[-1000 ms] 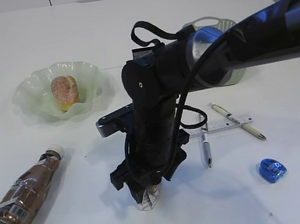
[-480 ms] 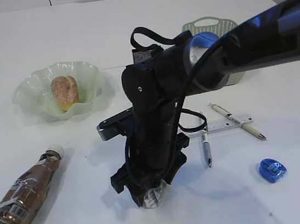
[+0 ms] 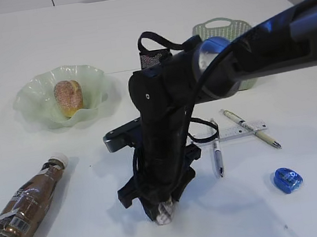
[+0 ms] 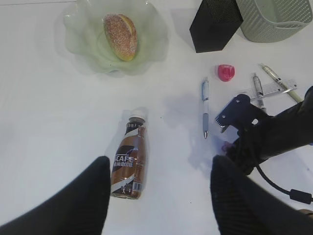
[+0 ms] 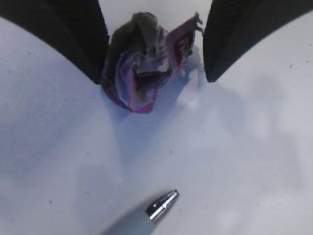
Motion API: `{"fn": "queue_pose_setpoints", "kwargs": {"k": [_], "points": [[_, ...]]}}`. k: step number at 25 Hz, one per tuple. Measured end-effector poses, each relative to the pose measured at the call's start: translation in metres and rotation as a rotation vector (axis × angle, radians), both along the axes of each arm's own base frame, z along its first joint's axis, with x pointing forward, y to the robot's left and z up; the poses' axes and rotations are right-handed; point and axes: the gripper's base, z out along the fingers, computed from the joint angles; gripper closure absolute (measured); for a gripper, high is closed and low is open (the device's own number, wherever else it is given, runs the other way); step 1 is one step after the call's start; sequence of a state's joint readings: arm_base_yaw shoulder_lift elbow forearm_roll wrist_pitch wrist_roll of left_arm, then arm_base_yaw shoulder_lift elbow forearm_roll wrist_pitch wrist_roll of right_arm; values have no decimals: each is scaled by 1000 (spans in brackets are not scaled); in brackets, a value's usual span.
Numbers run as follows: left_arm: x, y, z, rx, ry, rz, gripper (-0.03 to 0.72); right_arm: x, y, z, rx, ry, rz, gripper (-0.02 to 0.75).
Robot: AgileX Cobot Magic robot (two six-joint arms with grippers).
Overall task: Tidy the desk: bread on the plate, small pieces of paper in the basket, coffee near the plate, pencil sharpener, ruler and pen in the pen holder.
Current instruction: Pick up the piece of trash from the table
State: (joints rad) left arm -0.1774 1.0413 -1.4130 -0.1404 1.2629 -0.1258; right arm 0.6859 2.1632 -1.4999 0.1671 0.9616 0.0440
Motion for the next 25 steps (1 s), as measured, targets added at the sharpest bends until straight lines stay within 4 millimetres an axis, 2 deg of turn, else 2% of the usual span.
{"fn": "queue_pose_setpoints", "kwargs": {"k": [3,10,13,15,21,25], "points": [[0,0,0,0,0,0,232,-1,-1,-5,-23,32,4,301],[0,0,0,0,0,0,232,-2,-1,-5,-37,55,9,379],[0,0,0,0,0,0,232,-1,0,-5,-46,69,12,437],[0,0,0,0,0,0,232,0,1,-4,-49,74,14,505],[0,0,0,0,0,0,232,4,3,4,-56,61,28,597],[0,0,0,0,0,0,232,8,6,16,-61,61,39,685]]}}
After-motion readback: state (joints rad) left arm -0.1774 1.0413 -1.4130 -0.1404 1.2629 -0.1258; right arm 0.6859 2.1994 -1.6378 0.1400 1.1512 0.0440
